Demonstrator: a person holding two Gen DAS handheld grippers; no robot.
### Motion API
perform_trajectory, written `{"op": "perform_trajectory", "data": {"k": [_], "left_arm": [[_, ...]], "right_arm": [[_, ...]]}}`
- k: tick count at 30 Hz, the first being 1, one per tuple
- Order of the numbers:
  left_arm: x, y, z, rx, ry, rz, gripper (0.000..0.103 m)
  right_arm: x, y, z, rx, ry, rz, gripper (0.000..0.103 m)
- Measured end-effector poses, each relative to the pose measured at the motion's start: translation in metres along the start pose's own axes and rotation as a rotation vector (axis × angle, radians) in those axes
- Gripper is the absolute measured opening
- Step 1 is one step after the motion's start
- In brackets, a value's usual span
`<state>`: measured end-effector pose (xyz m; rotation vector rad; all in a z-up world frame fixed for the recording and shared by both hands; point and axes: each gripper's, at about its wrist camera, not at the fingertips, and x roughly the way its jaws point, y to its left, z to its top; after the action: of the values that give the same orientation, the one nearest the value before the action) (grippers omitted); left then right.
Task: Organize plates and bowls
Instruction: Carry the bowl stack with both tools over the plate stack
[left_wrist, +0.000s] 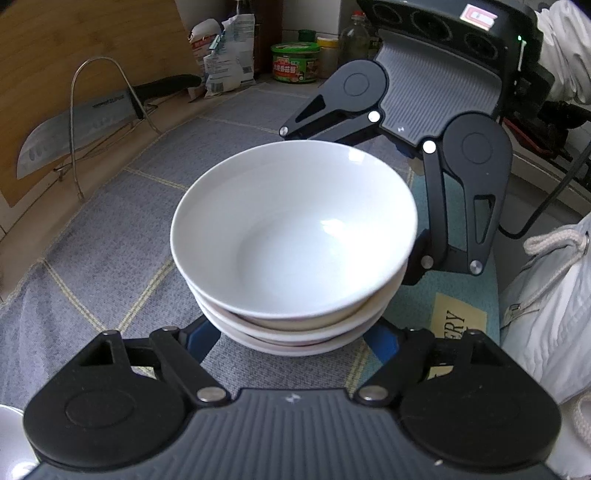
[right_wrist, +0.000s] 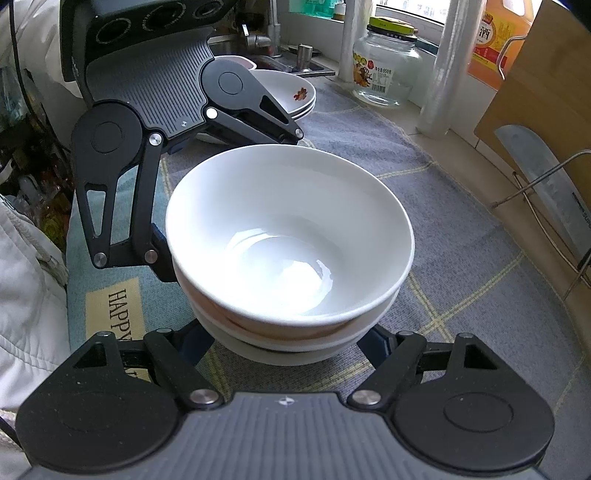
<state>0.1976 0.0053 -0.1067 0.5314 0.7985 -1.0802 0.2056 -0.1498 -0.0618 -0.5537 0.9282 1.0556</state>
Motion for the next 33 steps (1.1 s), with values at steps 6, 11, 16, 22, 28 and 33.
{"op": "perform_trajectory", "data": {"k": [6,11,16,22,28,33], "left_arm": [[-0.006,-0.004,-0.001,-0.001,-0.01,0.017,0.083],[-0.026,-0.005,-0.005,-0.018,-0.022,0.046,0.083],[-0.055,-0.003,-0.015,-0.053,-0.032,0.094,0.083],[-0.092,0.005,-0.035,-0.092,-0.04,0.171,0.083],[-0.126,0.021,-0.061,-0.131,-0.048,0.256,0.083],[-0.14,0.041,-0.079,-0.161,-0.043,0.31,0.083]], "right_arm": [[-0.004,0.002,0.006,-0.003,0.003,0.006,0.086],[-0.01,0.009,0.023,-0.041,0.002,0.008,0.086],[-0.011,0.019,0.051,-0.106,-0.007,0.016,0.086],[0.0,0.029,0.092,-0.188,-0.024,0.044,0.085],[0.02,0.034,0.136,-0.268,-0.052,0.067,0.085],[0.047,0.035,0.171,-0.32,-0.062,0.09,0.085]]}}
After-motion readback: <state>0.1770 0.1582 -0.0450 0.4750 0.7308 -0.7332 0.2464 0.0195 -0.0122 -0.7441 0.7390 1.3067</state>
